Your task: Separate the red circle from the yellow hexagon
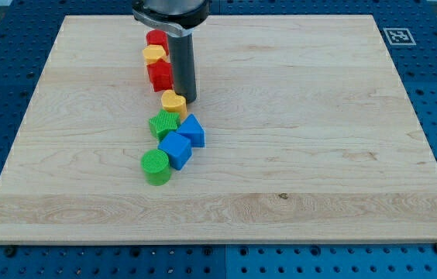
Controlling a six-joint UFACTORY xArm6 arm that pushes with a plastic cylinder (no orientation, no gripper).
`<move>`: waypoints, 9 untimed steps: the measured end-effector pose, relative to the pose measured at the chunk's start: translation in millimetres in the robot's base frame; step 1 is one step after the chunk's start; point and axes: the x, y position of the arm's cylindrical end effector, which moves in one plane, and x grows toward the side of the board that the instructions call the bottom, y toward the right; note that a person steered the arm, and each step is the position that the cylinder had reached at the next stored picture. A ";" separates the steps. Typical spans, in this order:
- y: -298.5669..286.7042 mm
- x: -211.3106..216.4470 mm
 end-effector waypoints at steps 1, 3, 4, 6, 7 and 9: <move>21.8 -40.4; 2.0 -119.1; -25.2 -136.5; -79.4 -141.5; -81.0 -123.3; -72.8 -63.3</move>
